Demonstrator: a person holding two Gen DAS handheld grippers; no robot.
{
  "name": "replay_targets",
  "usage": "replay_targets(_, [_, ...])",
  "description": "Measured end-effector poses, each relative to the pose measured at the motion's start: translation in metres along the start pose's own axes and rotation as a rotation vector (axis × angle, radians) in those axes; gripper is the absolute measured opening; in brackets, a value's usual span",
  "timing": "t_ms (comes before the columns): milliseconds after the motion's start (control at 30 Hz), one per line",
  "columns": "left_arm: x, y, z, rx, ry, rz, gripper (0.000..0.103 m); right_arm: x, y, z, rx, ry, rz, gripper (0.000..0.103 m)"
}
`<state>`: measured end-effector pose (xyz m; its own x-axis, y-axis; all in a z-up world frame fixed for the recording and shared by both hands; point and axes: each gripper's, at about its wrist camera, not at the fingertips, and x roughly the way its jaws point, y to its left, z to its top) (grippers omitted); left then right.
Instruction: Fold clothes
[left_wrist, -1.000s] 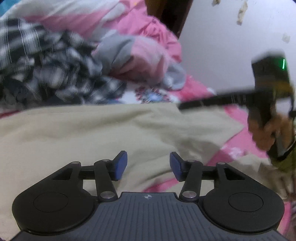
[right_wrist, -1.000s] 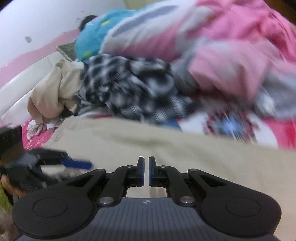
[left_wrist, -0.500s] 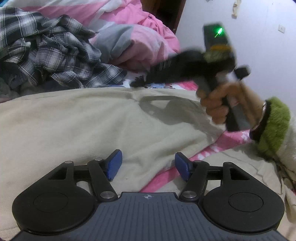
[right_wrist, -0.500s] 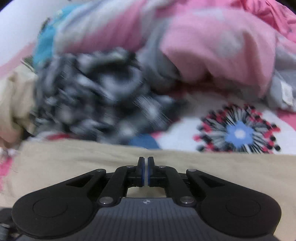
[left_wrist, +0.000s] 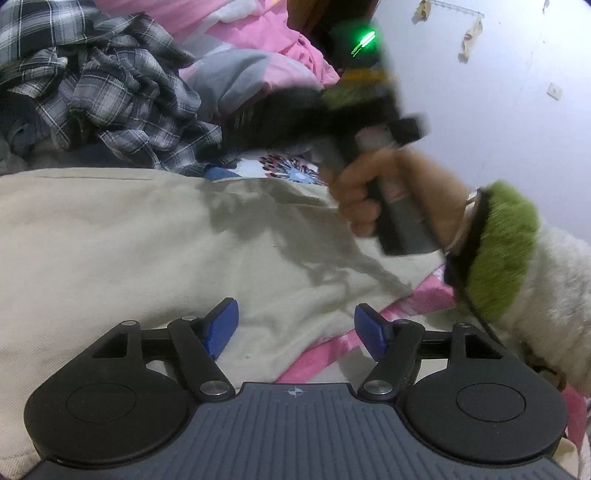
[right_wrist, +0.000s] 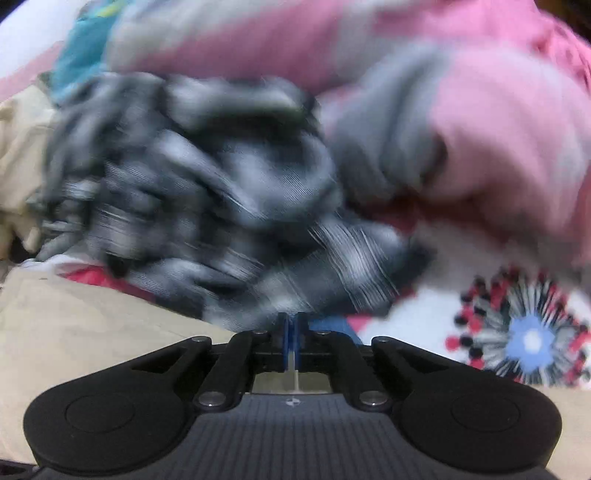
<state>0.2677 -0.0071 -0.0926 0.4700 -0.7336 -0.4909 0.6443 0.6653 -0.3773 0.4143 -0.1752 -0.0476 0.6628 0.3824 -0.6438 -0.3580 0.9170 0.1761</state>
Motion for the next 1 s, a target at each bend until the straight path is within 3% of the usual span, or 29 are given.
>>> replay_targets(100, [0.002,0.000,0.002,0.004,0.004,-0.004,0.073,-0.016,0.023,0.005,-0.043,0.005,0.189,0.001])
replay_targets(133, [0.002,0.001,0.002,0.004,0.004,-0.010,0.075,-0.011,0.032,0.005,-0.071,0.034,0.217,0.001])
replay_targets(267, [0.000,0.005,0.001,-0.014,-0.003,-0.038,0.076,0.045,0.048,-0.013,-0.177,0.115,0.064,0.000])
replay_targets(333, [-0.001,0.006,0.002,-0.023,-0.007,-0.049,0.076,0.040,0.038,-0.008,-0.090,0.086,0.098,0.000])
replay_targets(467, [-0.003,0.007,0.002,-0.020,-0.008,-0.049,0.076,-0.004,0.020,-0.004,-0.058,0.018,0.026,0.001])
replay_targets(567, [-0.003,0.008,0.003,-0.021,-0.008,-0.056,0.076,-0.059,-0.011,-0.008,-0.015,-0.029,-0.043,0.001])
replay_targets(633, [-0.002,0.009,0.003,-0.023,-0.009,-0.064,0.079,-0.078,-0.038,-0.007,0.010,-0.016,-0.101,0.001])
replay_targets(733, [-0.002,0.011,0.004,-0.026,-0.010,-0.075,0.082,-0.081,-0.069,-0.020,0.032,0.079,-0.212,0.001])
replay_targets(800, [-0.001,0.015,0.005,-0.041,-0.014,-0.089,0.082,-0.062,-0.093,-0.037,0.035,0.128,-0.319,0.001])
replay_targets(900, [-0.005,0.015,0.004,-0.052,-0.023,-0.099,0.082,-0.053,-0.114,-0.048,0.069,0.024,-0.321,0.000])
replay_targets(1000, [-0.007,0.015,0.004,-0.057,-0.026,-0.103,0.082,-0.071,-0.127,-0.041,0.155,0.003,-0.310,0.001])
